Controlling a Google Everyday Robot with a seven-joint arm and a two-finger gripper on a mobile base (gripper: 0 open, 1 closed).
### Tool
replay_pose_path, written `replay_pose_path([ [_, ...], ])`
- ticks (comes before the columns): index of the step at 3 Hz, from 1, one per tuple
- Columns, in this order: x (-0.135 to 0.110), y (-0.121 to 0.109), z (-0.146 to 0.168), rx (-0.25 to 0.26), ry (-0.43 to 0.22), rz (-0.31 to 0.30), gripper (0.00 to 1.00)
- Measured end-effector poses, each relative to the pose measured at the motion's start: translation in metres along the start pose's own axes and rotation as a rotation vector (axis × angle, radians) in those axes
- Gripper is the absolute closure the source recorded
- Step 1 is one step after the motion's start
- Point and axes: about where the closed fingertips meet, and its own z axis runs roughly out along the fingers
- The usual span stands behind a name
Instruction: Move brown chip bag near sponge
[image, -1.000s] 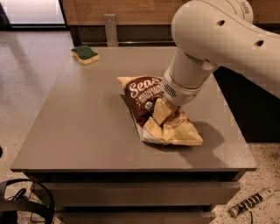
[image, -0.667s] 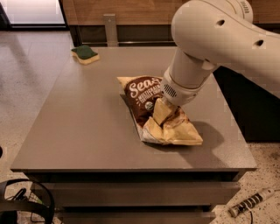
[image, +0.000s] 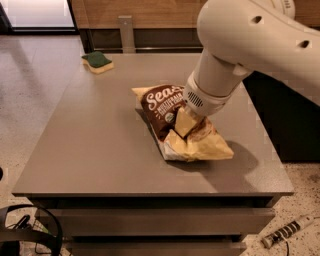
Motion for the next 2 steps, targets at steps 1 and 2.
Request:
replay_pose_path([
  [1,-0.036,-0.011,-0.061,0.117,-0.179,-0.119,1.0],
  [2,-0.06,-0.017,-0.103,0.185,-0.302,-0.191,1.0],
])
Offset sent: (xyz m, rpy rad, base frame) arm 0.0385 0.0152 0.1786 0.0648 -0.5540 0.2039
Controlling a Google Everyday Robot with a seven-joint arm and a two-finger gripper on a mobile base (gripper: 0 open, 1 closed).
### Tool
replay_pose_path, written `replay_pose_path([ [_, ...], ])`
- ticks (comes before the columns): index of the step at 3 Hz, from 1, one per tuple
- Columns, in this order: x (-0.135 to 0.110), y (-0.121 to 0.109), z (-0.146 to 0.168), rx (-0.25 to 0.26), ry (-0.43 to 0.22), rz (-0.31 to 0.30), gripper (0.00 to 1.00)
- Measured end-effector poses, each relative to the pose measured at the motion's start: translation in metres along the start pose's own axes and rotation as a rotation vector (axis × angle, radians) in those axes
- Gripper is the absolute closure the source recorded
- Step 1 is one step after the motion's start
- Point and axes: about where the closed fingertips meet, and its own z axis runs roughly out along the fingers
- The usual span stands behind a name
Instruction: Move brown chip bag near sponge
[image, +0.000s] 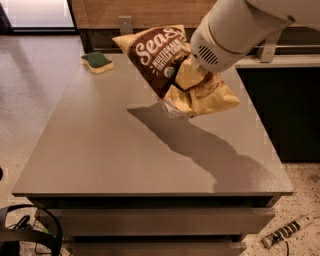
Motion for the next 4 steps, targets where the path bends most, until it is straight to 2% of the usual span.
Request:
replay_pose_path([
  [1,-0.026,-0.013,-0.012,0.041,-0.11,-0.048,1.0],
  [2,-0.069,-0.038,-0.004,0.076,-0.215,-0.058,1.0],
  [3,-0.101,-0.054,0.008,0.093,-0.265,-0.055,1.0],
  [4,-0.129,-0.068,0.02,0.092,-0.324,-0.025,1.0],
])
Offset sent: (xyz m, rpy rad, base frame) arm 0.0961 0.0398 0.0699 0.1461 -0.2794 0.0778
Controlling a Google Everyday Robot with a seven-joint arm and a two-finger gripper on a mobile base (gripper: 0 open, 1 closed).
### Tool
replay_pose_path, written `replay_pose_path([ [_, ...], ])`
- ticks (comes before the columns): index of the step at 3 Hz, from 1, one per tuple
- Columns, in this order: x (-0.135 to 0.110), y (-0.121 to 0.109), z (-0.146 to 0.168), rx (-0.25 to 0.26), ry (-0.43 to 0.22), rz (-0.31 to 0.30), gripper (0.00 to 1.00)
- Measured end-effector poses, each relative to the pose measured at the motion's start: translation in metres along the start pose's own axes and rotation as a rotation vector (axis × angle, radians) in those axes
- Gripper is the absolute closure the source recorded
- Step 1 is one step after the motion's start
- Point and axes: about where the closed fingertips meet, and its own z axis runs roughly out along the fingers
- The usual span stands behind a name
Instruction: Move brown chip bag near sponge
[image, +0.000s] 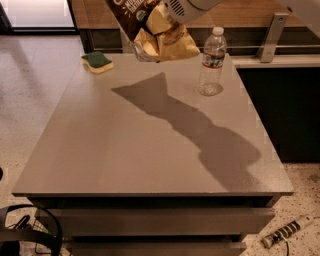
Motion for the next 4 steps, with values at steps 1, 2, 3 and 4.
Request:
replay_pose_path([
  [1,0.0,-0.003,0.011,-0.002,0.01,0.008,1.0],
  [2,0.009,-0.013,0.073,-0.021,0.079,0.043,1.0],
  [3,0.023,-0.019,0.121,-0.031,0.128,0.092,1.0],
  [4,0.033,-0.023,0.146,-0.002,0.146,0.142,1.0],
])
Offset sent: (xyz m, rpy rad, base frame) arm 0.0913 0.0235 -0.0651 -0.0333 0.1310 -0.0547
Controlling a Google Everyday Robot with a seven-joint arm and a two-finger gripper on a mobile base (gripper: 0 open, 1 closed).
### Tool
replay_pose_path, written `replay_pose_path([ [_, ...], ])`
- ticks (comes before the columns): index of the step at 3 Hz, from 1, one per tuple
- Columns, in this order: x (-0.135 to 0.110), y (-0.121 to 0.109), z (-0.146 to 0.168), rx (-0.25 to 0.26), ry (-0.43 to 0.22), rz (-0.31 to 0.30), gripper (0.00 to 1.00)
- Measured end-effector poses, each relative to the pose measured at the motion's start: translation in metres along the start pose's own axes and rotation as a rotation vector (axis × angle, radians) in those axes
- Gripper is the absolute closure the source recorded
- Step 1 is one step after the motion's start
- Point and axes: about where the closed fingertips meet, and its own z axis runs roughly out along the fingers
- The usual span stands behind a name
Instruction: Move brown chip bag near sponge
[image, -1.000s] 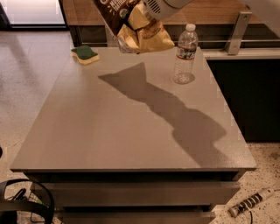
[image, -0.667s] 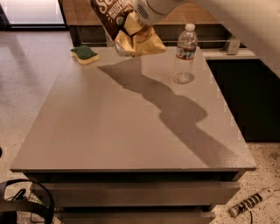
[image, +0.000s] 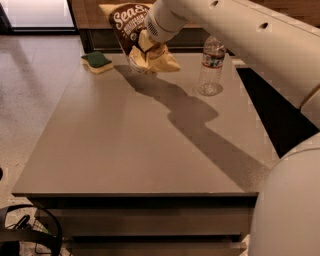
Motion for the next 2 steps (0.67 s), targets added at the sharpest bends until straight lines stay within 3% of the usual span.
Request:
replay_pose_path([
  [2,0.006,0.003,0.044,0.076,0.079,0.044,1.0],
])
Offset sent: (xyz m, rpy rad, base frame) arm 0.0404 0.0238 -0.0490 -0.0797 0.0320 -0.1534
